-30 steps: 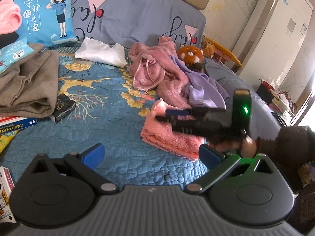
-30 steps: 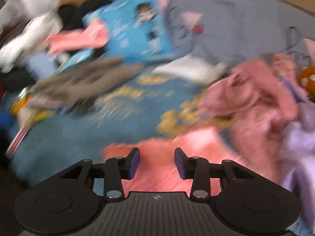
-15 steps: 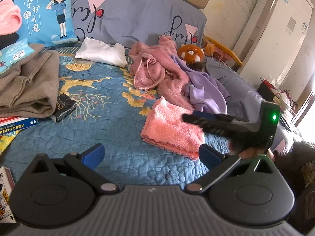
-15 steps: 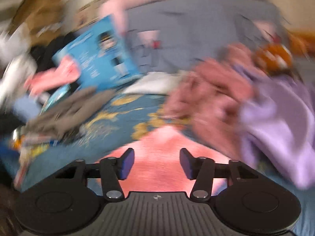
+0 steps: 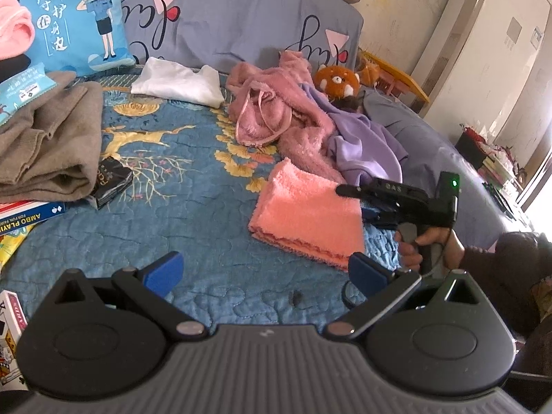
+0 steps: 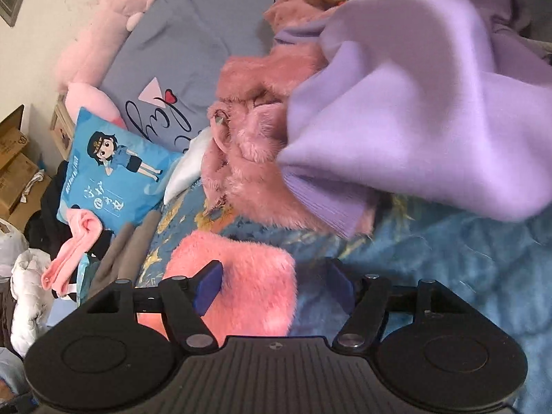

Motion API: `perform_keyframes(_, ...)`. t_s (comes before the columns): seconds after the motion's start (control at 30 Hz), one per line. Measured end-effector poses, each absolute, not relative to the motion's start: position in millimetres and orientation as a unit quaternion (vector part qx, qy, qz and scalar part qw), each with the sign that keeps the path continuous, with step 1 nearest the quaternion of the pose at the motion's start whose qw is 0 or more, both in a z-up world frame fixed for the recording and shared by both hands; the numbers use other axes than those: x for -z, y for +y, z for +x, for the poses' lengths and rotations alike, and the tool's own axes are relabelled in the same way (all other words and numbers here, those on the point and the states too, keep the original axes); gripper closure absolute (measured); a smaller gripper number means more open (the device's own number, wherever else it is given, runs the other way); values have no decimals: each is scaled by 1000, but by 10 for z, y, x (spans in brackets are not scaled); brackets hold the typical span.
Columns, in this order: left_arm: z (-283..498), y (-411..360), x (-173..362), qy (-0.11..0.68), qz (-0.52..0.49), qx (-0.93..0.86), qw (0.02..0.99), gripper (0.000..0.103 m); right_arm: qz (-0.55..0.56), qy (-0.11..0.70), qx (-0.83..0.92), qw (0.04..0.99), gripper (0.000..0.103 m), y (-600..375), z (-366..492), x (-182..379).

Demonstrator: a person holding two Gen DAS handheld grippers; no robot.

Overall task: Fold towel
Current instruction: 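Grasp the folded blanket with the right tool and lift it, then carry the folded blanket with the right tool onto the white cloth pile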

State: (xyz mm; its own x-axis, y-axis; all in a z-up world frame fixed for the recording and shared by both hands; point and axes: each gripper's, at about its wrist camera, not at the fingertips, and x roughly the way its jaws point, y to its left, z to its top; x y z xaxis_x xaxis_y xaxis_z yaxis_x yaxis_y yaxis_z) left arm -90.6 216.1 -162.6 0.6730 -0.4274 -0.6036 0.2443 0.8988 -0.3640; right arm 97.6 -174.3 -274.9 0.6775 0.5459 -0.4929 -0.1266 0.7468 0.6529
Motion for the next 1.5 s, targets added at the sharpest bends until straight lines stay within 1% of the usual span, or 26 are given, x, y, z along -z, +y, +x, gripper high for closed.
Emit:
perform_keyframes(0.13,-897,2152,1632,362,-126,186,905,0,295,358,-210,861,34,-1652,1017,2741)
perform_keyframes(0.17,-896,2150,1633,362,-125,186,905,0,296,361,-214,858,41,-1647,1012,2748)
perform_keyframes(0.23,-893,2147,1634,362,-125,186,905,0,299,368,-222,852,59,-1635,1004,2762)
perform_keyframes(0.27,-892,2146,1635,362,-125,186,905,0,301,371,-226,849,61,-1630,999,2769)
perform_keyframes(0.3,-891,2145,1636,363,-125,187,905,0,302,374,-230,846,67,-1624,995,2776)
perform_keyframes(0.33,-890,2143,1637,363,-124,187,904,0,310,378,-232,841,75,-1629,995,2785)
perform_keyframes(0.37,-888,2142,1637,363,-124,187,904,0,320,381,-234,835,76,-1636,996,2794)
perform_keyframes(0.4,-887,2140,1638,363,-124,187,904,0,324,380,-233,834,80,-1634,982,2782)
perform_keyframes(0.47,-885,2137,1639,363,-124,188,904,0,304,372,-236,845,85,-1580,942,2665)
perform_keyframes(0.53,-884,2135,1640,363,-123,188,904,0,280,363,-239,856,86,-1520,901,2537)
perform_keyframes(0.63,-879,2140,1639,361,-126,192,904,0,217,337,-256,880,87,-1350,839,2234)
perform_keyframes(0.77,-830,2106,1643,359,-123,206,902,0,95,293,-266,913,87,-1042,747,1833)
perform_keyframes(0.9,-703,1986,1683,358,-93,211,905,0,12,261,-273,926,87,-811,752,1567)
perform_keyframes(1.07,-502,1866,1734,355,-72,222,905,0,-40,242,-284,927,87,-604,926,1367)
perform_keyframes(1.23,-294,1867,1764,344,-64,209,913,0,-65,230,-300,923,87,-346,1237,1155)
perform_keyframes(1.4,-12,1921,1798,331,-64,184,923,0,-63,225,-322,917,87,-20,1803,973)
perform_keyframes(1.5,190,1991,1811,321,-83,180,926,0,-58,226,-341,911,87,197,2198,920)
